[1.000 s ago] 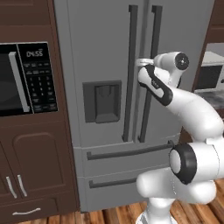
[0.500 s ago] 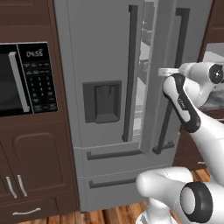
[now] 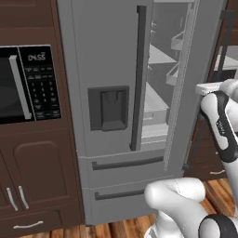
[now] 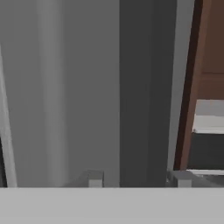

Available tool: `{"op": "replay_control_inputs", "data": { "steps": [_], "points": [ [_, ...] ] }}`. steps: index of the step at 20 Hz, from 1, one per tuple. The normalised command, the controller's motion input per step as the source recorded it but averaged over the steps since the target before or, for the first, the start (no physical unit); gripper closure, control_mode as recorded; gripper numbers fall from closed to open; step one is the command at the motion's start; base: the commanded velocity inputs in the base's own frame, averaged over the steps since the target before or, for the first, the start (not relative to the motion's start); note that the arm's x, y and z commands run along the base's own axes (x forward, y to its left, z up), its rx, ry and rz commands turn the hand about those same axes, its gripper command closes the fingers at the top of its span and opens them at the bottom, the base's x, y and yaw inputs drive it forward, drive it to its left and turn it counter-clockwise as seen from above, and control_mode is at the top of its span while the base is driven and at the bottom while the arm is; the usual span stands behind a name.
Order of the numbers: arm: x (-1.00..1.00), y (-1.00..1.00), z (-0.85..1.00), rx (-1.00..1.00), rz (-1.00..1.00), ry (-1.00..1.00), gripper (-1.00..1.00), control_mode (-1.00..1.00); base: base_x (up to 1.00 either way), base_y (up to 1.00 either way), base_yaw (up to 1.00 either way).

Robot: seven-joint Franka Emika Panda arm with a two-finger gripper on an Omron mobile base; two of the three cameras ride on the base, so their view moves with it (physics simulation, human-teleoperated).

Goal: Open the fridge, remove the pear, carrot, and steak, and place them on any counter.

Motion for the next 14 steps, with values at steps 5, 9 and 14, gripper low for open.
{"op": "replay_control_inputs", "data": {
  "steps": [5, 9, 14],
  "points": [
    [-1.00, 0.01, -0.05, 0.00, 0.04, 0.00, -1.00, -1.00, 0.00, 0.00, 0.00],
    [-0.76, 0.18, 0.24, -0.02, -0.01, 0.17, -1.00, -1.00, 0.00, 0.00, 0.00],
    [0.22, 0.82, 0.20, -0.18, -0.14, 0.60, -1.00, -1.00, 0.00, 0.00, 0.00]
  ]
}}
